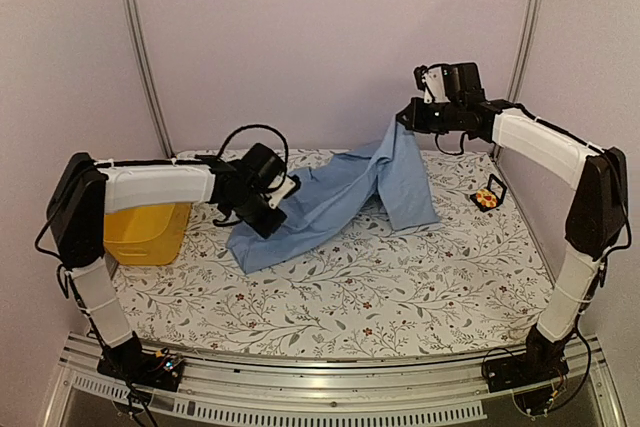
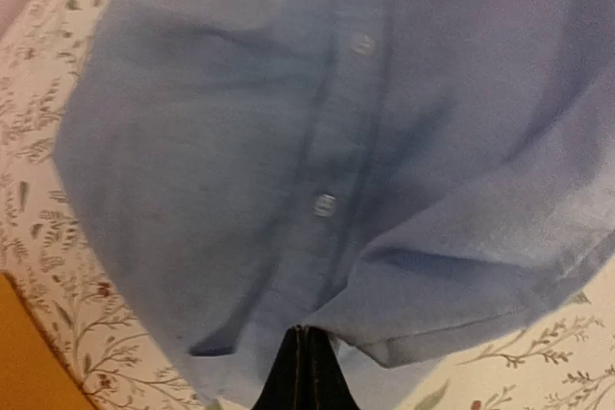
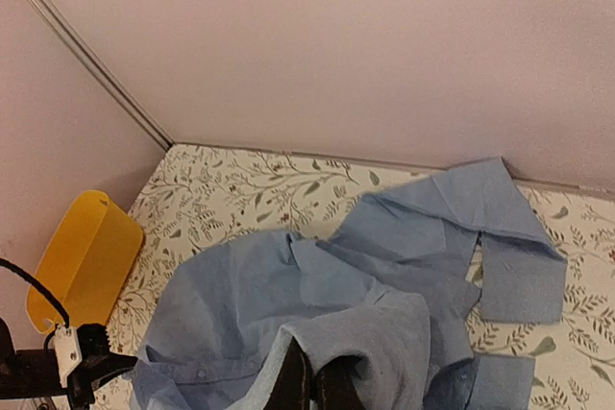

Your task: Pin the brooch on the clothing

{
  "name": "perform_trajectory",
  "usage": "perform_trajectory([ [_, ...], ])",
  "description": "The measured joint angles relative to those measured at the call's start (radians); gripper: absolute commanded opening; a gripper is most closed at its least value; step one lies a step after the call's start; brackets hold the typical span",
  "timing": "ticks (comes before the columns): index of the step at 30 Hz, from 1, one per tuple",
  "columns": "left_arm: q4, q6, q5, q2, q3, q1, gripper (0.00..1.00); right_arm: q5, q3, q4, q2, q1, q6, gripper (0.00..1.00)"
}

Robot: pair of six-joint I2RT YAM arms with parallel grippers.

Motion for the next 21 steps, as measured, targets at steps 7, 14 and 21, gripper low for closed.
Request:
perform_trajectory([
  [7, 0.083, 0.025, -0.225, -0.156, 0.277, 0.236, 0.0, -0.124, 0.387, 0.087, 0.163, 0.04, -0.005, 0.0],
  [14, 0.094, -0.012, -0.277, -0.444, 0.079, 0.226, 0.0, -0.122, -0.281, 0.248, -0.243, 0.227, -0.068, 0.0],
  [21, -0.014, -0.193, -0.193, -0.584, -0.277, 0.215, 0.0, -0.024, -0.9, 0.24, -0.565, 0.502, 0.133, 0.36],
])
